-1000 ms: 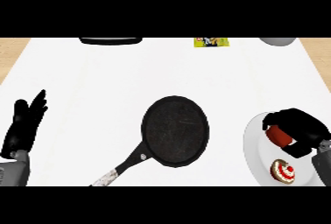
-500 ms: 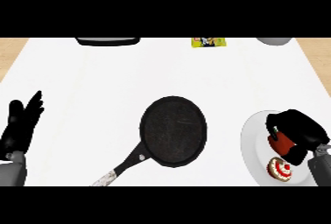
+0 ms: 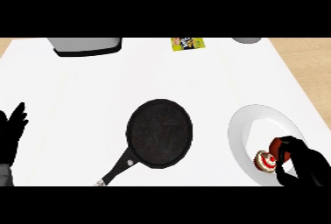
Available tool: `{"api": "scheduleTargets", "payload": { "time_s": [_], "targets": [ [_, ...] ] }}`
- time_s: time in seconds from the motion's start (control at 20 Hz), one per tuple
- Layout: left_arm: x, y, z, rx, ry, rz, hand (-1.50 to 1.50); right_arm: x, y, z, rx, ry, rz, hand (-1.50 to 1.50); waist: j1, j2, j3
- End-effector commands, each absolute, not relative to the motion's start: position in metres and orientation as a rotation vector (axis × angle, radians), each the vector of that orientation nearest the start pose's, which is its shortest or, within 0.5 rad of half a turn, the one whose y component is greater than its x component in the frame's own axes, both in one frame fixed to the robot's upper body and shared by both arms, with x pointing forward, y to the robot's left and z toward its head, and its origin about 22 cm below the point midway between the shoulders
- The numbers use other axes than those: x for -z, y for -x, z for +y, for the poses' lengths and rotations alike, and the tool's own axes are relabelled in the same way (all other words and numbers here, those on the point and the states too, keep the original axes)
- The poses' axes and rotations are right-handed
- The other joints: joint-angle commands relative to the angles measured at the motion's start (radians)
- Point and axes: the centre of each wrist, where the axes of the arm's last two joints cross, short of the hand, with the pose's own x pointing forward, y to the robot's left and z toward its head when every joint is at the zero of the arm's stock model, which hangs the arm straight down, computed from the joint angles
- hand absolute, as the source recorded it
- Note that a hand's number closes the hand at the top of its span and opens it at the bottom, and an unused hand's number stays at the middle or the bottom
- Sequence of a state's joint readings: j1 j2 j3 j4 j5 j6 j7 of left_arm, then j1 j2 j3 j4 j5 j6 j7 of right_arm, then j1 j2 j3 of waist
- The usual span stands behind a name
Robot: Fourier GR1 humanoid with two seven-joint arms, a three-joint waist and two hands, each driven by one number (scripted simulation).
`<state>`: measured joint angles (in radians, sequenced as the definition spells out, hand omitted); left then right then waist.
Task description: Pick the bell pepper from the plate and place it in the pan
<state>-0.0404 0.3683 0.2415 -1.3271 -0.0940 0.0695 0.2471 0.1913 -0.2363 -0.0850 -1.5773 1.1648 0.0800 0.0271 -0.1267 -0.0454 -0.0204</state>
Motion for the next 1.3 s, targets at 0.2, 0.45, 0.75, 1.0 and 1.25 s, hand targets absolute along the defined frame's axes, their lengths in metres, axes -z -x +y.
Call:
{"api": "scheduleTargets", "payload": {
  "time_s": [0.2, 0.45, 0.75, 1.0, 1.25],
  "targets": [
    [-0.006, -0.235, 0.382, 0.017, -0.573, -1.151, 0.00, -0.054, -0.131, -0.252, -0.689, 1.226, -1.352, 1.50, 0.029, 0.015, 0.015],
    [-0.007, -0.252, 0.361, 0.056, -0.529, -1.181, 0.00, -0.096, -0.087, -0.207, -0.623, 1.211, -1.409, 1.50, 0.072, 0.034, 0.017],
    [-0.010, -0.248, 0.359, 0.087, -0.495, -1.201, 0.00, -0.112, -0.097, -0.147, -0.549, 1.193, -1.411, 1.50, 0.128, 0.044, 0.019],
    [-0.014, -0.268, 0.358, 0.111, -0.490, -1.207, 0.00, -0.113, -0.140, -0.114, -0.465, 1.127, -1.435, 1.50, 0.134, 0.049, 0.019],
    [-0.013, -0.271, 0.353, 0.107, -0.492, -1.201, 0.00, -0.082, -0.210, -0.115, -0.400, 1.046, -1.396, 1.50, 0.140, 0.051, 0.021]
  ]
}}
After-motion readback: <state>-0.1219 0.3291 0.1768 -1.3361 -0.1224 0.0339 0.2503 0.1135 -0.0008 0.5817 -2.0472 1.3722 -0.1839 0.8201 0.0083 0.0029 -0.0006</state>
